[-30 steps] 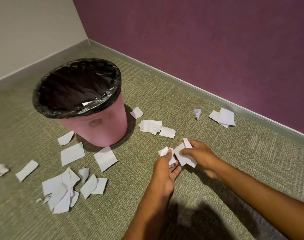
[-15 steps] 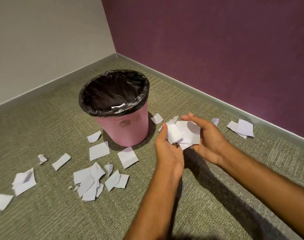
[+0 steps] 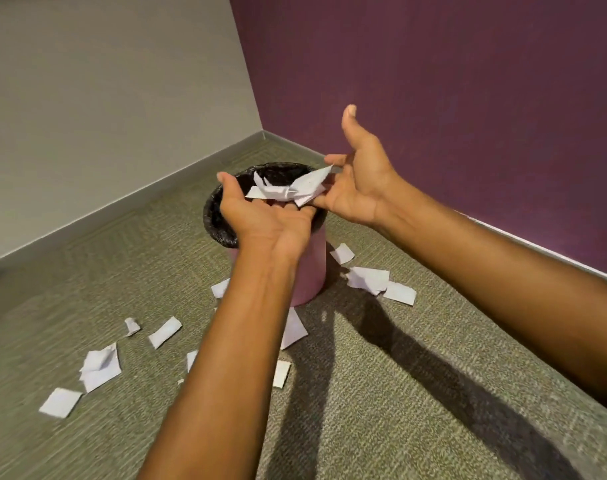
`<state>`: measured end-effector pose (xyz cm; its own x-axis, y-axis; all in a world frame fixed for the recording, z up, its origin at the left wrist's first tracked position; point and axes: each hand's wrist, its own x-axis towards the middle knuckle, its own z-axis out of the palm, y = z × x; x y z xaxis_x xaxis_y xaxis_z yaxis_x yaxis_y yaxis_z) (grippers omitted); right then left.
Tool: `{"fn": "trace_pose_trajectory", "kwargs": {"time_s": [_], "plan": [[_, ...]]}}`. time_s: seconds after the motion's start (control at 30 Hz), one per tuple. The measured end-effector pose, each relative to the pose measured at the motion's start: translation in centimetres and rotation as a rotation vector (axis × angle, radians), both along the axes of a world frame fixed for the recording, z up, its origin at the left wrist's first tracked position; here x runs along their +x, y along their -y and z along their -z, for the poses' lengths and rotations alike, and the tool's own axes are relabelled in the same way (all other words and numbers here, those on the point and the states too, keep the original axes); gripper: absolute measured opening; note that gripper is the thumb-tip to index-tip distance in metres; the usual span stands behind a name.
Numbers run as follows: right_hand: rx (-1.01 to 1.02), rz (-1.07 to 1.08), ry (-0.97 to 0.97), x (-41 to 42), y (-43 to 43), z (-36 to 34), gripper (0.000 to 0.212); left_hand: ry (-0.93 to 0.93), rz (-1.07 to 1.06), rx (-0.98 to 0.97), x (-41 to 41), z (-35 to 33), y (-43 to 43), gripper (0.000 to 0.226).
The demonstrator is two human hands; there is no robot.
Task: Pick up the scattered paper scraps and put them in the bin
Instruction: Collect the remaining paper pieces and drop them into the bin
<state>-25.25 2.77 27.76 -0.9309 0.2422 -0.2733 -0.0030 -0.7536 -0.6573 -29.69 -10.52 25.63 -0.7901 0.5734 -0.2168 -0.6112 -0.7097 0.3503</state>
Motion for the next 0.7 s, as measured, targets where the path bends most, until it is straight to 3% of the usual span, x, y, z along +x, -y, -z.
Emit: {"fn": "trace_pose_trajectory", "kwargs": {"time_s": [0.1, 0.23, 0.37, 0.57, 0.7], "plan": [[-0.028, -0.011, 0.003, -1.1, 1.1, -0.1, 0.134, 0.011, 0.048, 0.032, -1.4, 0.3, 1.1, 0.115], [-0.054, -0.044, 0.023, -1.2, 1.3, 0.6, 0.121, 0.102, 0.003, 0.007, -1.1, 0.9, 1.8, 0.128], [-0.047, -0.031, 0.043, -0.5, 0.8, 1.4, 0.11, 0.094, -0.054, -0.054, 0.1, 0.6, 1.7, 0.115], [0.063, 0.006, -0.011, 2.4, -1.4, 3.4, 0.08, -0.103, 0.007, -0.118, 3.7, 1.2, 0.3, 0.08], [0.003, 0.087, -0.011, 5.3, -4.3, 6.4, 0.062, -0.231, 0.075, -0.223, 6.1, 3.2, -1.8, 0.063]]}}
